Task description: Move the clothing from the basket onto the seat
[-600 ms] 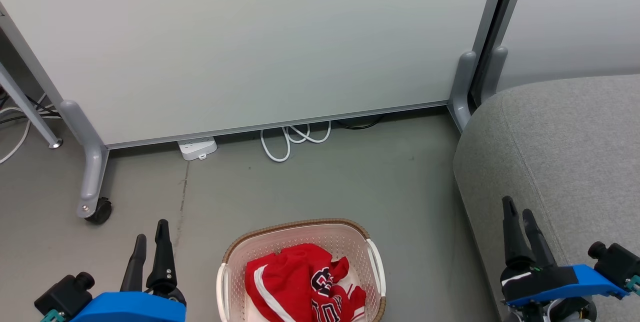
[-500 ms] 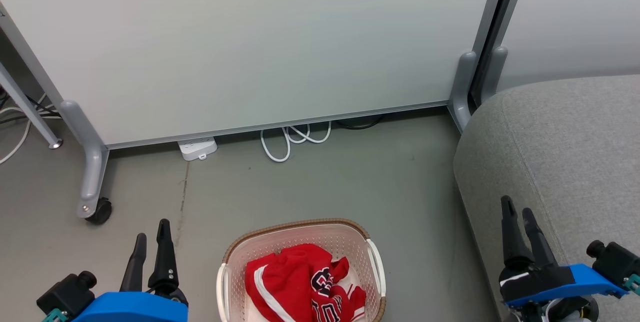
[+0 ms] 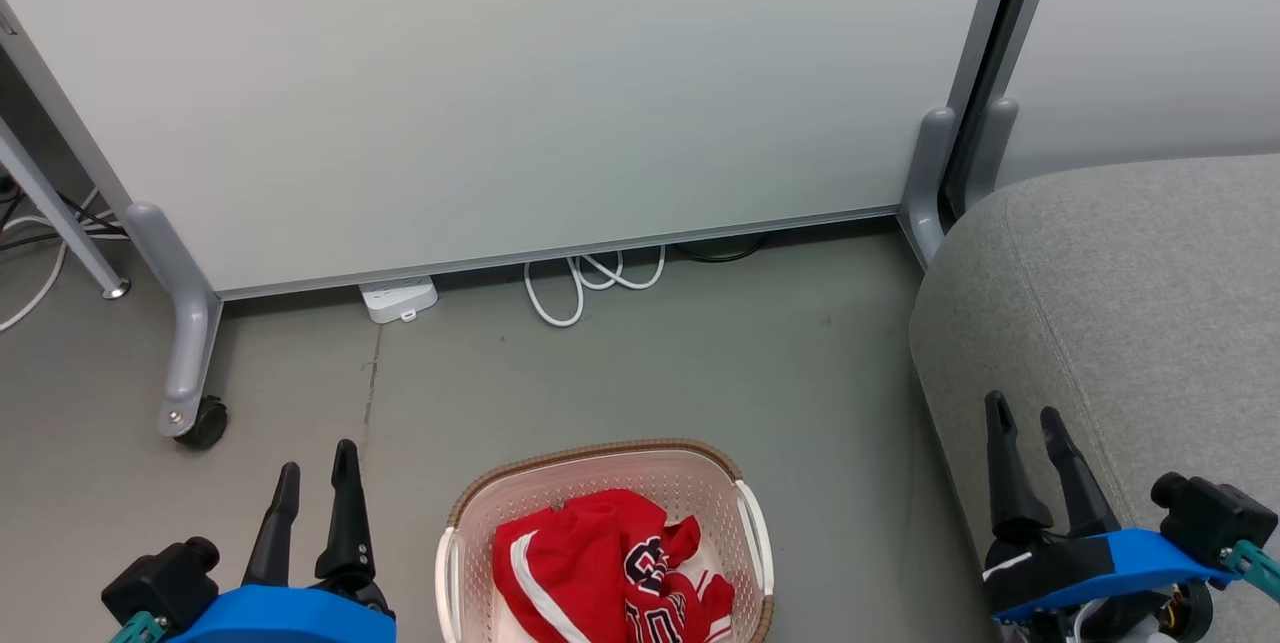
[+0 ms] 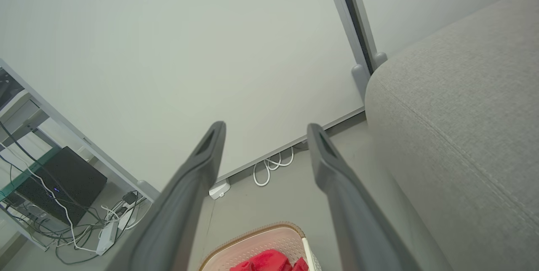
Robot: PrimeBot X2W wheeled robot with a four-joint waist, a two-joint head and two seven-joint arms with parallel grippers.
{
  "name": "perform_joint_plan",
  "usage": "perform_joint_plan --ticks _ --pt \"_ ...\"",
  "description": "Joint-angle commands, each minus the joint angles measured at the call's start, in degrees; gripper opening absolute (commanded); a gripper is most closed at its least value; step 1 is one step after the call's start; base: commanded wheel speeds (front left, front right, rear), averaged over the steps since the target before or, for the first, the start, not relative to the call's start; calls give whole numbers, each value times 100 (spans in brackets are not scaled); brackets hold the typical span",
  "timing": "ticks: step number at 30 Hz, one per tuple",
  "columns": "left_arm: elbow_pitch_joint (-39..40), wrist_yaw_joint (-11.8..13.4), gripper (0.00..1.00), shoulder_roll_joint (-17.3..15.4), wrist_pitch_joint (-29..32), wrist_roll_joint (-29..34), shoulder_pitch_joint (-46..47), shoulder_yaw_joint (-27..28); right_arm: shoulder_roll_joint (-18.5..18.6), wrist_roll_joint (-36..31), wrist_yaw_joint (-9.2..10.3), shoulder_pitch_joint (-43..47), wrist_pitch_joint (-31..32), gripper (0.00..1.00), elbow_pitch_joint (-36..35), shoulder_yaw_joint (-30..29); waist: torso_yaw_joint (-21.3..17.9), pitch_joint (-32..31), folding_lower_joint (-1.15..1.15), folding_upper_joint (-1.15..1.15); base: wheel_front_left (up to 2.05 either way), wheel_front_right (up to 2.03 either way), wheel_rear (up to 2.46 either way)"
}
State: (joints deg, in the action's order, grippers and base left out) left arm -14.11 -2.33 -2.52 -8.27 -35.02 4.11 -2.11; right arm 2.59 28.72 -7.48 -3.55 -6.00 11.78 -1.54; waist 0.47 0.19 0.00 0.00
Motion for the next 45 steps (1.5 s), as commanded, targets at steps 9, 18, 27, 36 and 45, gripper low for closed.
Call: perform_joint_plan --ticks 9,18,27,36,45 --pt "-10 60 100 -44 -175 572 55 -70 32 -679 -1 -2 -86 100 -109 63 12 1 0 0 0 0 0" --pt "-26 83 100 -47 -281 943 69 -104 34 -1120 -2 5 -146 100 -138 97 12 23 0 0 0 0 0" --pt "-55 118 100 -49 -394 1316 46 -155 36 -1562 -2 11 -244 100 -122 132 2 9 0 0 0 0 0" --pt "-145 160 100 -50 -502 1631 49 -237 38 -1967 -1 47 -362 100 -114 145 12 -22 0 0 0 0 0" --pt "-202 214 100 -51 -598 1923 49 -301 39 -2341 -1 42 -458 100 -109 177 18 -23 0 0 0 0 0"
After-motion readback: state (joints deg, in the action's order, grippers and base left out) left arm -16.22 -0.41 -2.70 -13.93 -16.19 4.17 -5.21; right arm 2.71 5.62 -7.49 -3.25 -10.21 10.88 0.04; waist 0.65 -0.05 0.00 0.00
